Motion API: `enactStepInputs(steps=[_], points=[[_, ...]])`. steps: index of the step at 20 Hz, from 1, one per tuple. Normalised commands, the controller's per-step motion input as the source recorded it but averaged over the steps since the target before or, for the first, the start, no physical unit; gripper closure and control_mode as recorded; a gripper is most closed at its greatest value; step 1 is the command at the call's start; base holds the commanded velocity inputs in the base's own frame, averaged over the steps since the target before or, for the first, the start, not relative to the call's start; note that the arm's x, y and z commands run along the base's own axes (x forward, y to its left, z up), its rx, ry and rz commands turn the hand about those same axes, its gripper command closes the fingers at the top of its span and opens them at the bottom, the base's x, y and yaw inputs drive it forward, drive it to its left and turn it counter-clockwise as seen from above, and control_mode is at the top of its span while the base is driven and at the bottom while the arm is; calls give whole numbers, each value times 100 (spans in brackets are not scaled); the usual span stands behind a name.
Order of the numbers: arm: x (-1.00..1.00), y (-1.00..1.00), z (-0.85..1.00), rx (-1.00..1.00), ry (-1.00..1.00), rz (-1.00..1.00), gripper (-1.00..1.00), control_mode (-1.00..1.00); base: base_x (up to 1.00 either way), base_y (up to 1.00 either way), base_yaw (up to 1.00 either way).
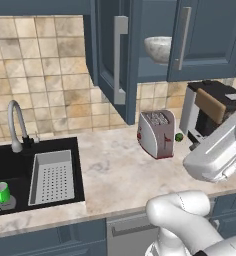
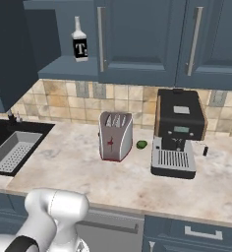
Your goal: Pick the mug and place it in the sink. Pick the bowl and place it in the open cabinet and then close the cabinet.
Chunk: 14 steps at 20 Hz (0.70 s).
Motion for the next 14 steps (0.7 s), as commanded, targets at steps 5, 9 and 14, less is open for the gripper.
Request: enactStepInputs(steps=[5, 9, 14], points=[[-2, 30, 3, -23, -24, 0, -100, -100, 0, 0, 0], [0, 25, 1, -10, -19, -4, -100, -100, 0, 0, 0], [4, 23, -2, 0, -28, -1, -100, -100, 0, 0, 0]])
